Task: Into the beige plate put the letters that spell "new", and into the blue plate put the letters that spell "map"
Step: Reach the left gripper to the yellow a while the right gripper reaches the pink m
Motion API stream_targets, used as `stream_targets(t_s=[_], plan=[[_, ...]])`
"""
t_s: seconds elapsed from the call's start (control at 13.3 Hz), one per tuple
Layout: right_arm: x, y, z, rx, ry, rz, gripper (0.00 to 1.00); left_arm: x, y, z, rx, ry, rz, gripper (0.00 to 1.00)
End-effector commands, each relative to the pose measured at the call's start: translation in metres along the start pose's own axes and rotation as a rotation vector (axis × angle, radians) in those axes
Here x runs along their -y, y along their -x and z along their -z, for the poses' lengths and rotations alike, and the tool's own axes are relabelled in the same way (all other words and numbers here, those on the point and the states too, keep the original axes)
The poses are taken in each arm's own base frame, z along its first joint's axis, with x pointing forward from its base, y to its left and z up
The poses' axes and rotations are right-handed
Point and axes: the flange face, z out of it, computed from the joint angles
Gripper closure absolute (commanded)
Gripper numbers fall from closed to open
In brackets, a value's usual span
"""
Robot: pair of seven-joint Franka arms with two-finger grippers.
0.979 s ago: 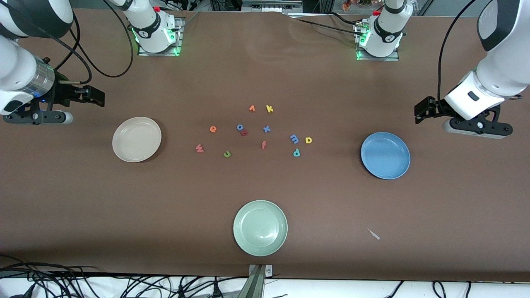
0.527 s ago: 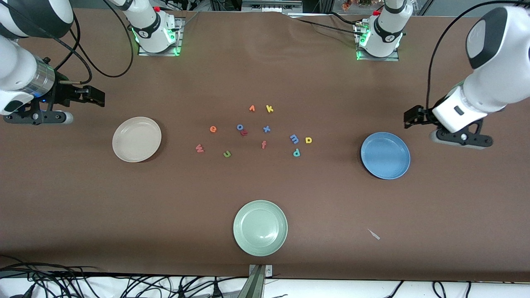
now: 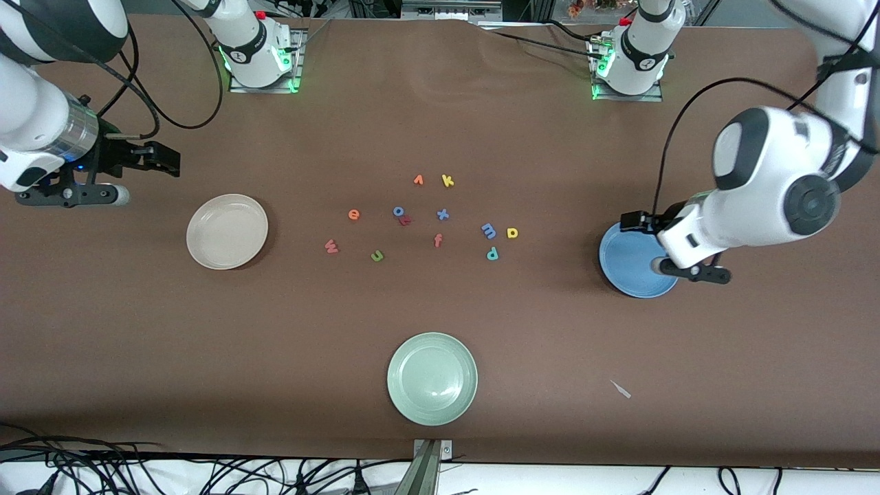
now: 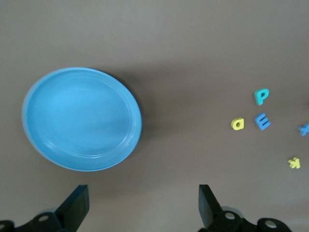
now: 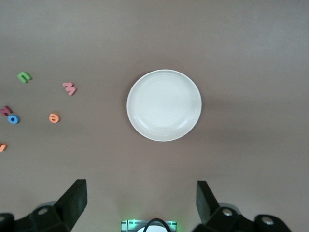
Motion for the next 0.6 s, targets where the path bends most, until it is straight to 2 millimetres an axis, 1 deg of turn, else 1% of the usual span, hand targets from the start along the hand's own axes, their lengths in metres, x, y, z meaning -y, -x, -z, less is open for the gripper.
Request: stream_targets(t_s=[0.0,0.08,0.15,0.23,0.3,0.45,0.53], plan=[[0.038,-0.007,-0.009,0.017,-0.002,0.068,0.0,-0.015,-0.019,-0.037,0.061,0.02,-0.031,0.0],[0.05,-0.011,-0.016,0.031,-0.017,0.076,0.0,-0.022,-0.025,-0.056,0.071,0.016,-0.041,0.0],[0.057,-0.016,-0.026,0.046,-0.042,0.081,0.0,-0.03,-0.029,-0.067,0.066,0.012,-0.044,0.0],[0.069,-0.022,-0.037,0.055,-0.042,0.095,0.0,-0.04,-0.03,-0.084,0.072,0.005,-0.054,0.0],[0.084,-0.026,-0.05,0.074,-0.033,0.118,0.0,-0.055,-0.029,-0.096,0.054,-0.006,-0.07,0.0],[0.117,-0.031,-0.068,0.061,-0.021,0.158,0.0,-0.076,-0.026,-0.111,0.022,0.004,-0.02,0.0],[0.127,-0.034,-0.079,0.041,-0.02,0.17,0.0,-0.088,-0.025,-0.119,0.011,0.017,0.016,0.0]])
